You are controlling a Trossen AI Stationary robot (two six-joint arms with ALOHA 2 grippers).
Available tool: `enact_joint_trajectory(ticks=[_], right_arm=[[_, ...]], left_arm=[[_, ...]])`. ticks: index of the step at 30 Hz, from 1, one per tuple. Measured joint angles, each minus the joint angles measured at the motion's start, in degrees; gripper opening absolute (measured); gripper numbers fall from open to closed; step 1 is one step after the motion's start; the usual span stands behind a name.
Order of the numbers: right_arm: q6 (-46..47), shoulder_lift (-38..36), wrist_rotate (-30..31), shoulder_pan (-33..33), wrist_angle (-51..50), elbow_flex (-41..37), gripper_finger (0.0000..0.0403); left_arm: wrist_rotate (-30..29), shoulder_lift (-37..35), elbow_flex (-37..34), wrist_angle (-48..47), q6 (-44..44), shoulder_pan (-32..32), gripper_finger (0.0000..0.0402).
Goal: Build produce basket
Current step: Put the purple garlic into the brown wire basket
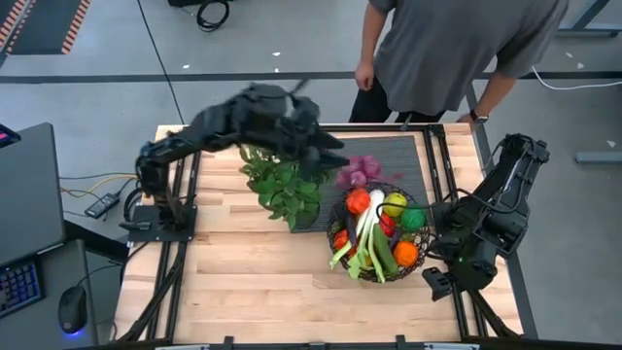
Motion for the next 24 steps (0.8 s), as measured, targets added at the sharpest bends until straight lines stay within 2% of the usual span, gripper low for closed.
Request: enact_joint_trajectory(ticks=[6,10,13,16,19,24], right_arm=[[-1.2,0.0,6.82,-1.88,-1.5,0.0,0.0358],[-3.85,0.0,14.97,-5.42,-3.56,0.0,0.0358],[-8.04,-0.04,17.32,-8.98,-4.97,0.0,0.0358],[-15.2,-0.04,18.11,-13.45,-8.7,0.0,0.0358],[-24.54,-0.04,21.56,-19.43,-12.35,0.0,0.0354],[-42.16,-0.04,22.84,-30.84,-12.16,0.0,0.0348]], left_arm=[[-0.19,-4.55,0.05,0.92,0.07,0.37,0.0302],[-0.12,-7.24,0.12,2.2,-0.12,0.28,0.0302],[-0.19,-8.95,0.04,3.61,-0.54,0.26,0.0302],[-0.25,-11.1,0.09,4.67,-1.34,0.28,0.0302],[-0.38,-12.95,0.09,4.43,-1.4,0.26,0.0302],[-1.39,-14.57,0.11,2.72,-1.37,0.24,0.0302]])
